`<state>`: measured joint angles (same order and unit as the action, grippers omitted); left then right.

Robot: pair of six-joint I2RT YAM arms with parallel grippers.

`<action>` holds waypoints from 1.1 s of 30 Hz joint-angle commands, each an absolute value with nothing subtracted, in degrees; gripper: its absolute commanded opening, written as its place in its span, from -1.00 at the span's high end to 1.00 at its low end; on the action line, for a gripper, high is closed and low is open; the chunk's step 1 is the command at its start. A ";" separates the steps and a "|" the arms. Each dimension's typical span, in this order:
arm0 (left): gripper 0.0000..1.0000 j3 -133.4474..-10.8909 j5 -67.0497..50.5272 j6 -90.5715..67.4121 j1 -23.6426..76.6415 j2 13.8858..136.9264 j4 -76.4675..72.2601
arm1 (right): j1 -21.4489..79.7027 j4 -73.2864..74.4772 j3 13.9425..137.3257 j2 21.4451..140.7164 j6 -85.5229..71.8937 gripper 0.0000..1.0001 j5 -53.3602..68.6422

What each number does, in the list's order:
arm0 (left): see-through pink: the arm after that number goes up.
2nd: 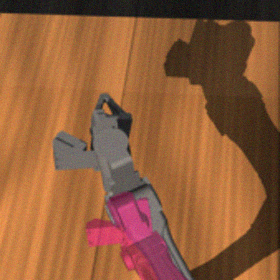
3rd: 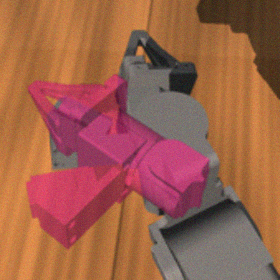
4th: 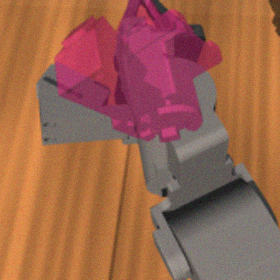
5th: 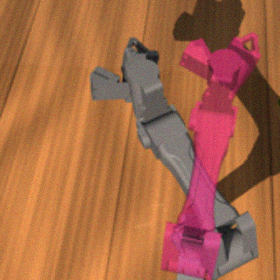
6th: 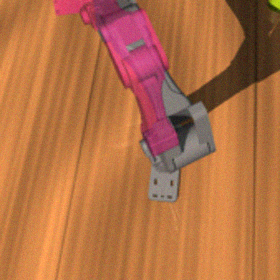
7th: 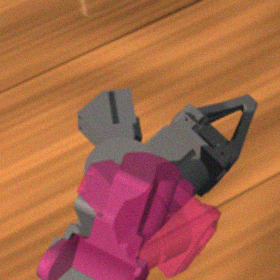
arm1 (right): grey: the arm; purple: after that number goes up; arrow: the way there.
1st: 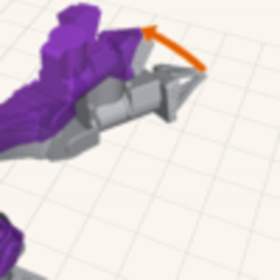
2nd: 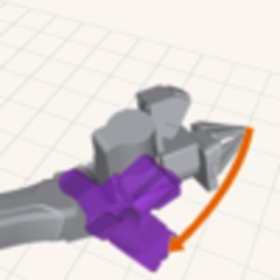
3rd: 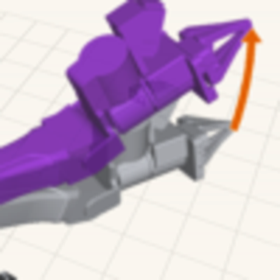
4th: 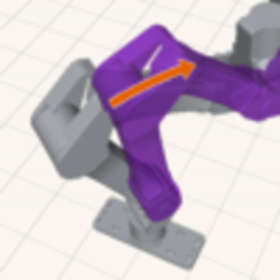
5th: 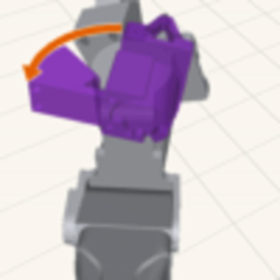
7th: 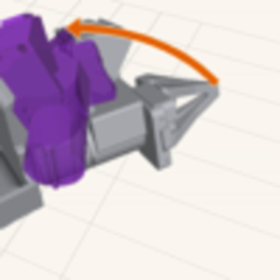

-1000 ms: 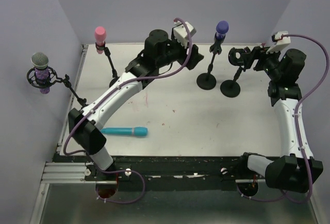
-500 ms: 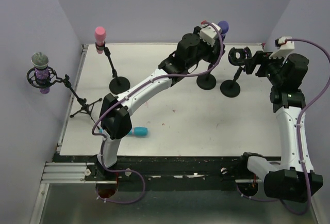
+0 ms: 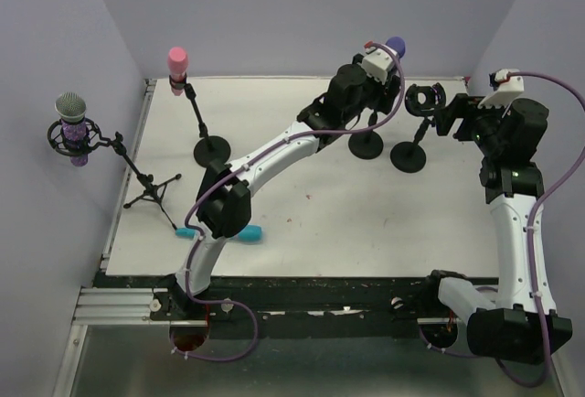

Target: Remove the microphone from the stand

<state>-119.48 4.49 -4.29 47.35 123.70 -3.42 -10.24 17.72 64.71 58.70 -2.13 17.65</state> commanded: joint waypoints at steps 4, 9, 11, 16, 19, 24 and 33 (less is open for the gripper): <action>-0.23 -120.77 1.42 -4.83 46.67 121.82 -0.18 | -10.55 17.84 65.39 58.97 -4.31 -0.65 17.31; 0.01 -113.05 -9.20 -5.97 44.74 115.85 1.23 | -10.63 15.22 65.22 58.62 -1.76 -0.65 22.92; 0.06 -109.01 -15.09 -6.76 43.25 113.13 0.27 | -10.63 13.28 64.69 58.36 -0.62 -0.65 27.48; 0.10 -98.72 -32.76 -6.16 40.00 104.60 -5.27 | -10.55 13.01 66.79 60.90 -0.62 -0.65 42.59; 0.14 -95.37 -40.58 -3.79 38.50 100.30 -2.82 | -10.55 12.04 67.58 63.10 -0.96 -0.62 50.51; 0.17 -91.50 -52.36 -0.27 36.83 95.19 5.34 | -9.67 8.00 67.59 64.77 -3.43 -0.61 56.94; -0.22 -82.01 -56.34 3.78 36.65 86.93 7.21 | 3.94 19.66 72.59 64.95 10.26 -0.64 58.28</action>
<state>-84.79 -50.83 2.02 36.82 91.44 7.68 -1.43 12.86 68.69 64.99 1.96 55.72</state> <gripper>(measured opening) 0.586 0.821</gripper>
